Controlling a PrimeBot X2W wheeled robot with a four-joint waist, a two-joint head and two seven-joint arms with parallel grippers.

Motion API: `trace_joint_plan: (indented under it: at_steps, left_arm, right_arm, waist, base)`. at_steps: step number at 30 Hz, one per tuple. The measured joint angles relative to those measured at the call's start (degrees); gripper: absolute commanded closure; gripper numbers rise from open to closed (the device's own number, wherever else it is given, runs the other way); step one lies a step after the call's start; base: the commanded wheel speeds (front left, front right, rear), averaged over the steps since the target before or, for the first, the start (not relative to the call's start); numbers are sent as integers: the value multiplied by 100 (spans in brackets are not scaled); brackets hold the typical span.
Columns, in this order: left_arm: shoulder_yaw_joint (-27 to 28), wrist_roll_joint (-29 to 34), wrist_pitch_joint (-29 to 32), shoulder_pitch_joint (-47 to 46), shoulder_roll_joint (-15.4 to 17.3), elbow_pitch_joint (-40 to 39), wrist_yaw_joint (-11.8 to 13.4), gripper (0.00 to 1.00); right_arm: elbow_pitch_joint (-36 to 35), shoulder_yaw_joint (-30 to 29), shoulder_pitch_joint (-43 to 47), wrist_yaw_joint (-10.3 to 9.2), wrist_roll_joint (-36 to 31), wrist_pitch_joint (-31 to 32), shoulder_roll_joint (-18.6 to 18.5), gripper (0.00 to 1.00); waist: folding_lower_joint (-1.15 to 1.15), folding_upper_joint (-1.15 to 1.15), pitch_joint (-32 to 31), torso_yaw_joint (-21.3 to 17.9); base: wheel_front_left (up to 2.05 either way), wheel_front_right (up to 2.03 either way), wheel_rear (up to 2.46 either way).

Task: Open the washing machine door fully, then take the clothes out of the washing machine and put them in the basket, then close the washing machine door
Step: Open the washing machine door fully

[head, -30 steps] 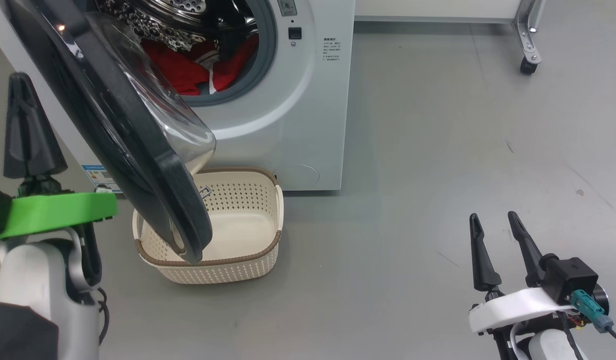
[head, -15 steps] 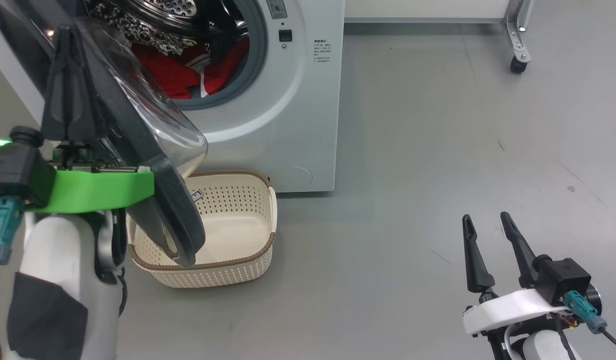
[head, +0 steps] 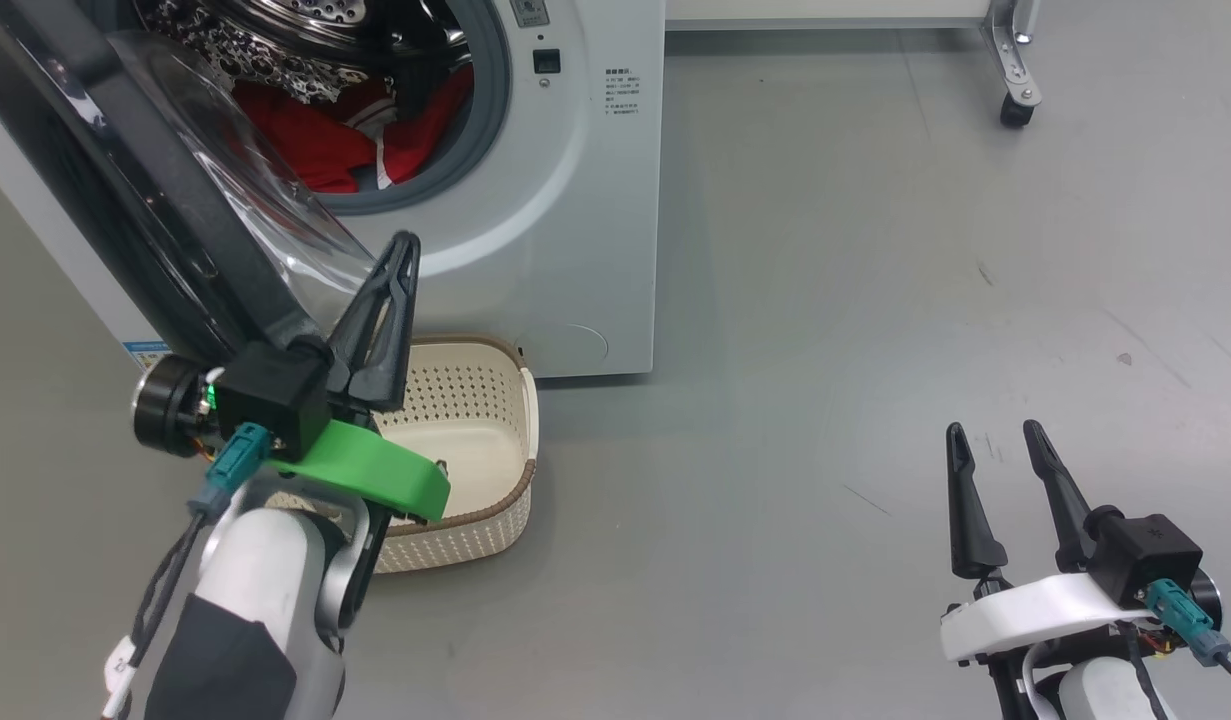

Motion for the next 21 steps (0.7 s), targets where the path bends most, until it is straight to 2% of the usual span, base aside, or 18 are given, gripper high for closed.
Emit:
trace_joint_plan:
  at_steps: [11,21]
  left_arm:
    - [-166,-225,346,438,-19,723,20,100]
    - [107,-302,437,448,-25,1191,279,100]
  right_arm:
    - [13,-9,-1,78,-93,0,46,0]
    - [90,48,-10,147,-145,0,125,0]
  waist:
    - [0,0,55,-110]
    - [0,0,192,-312]
  base:
    - [0,0,0]
    - [0,0,0]
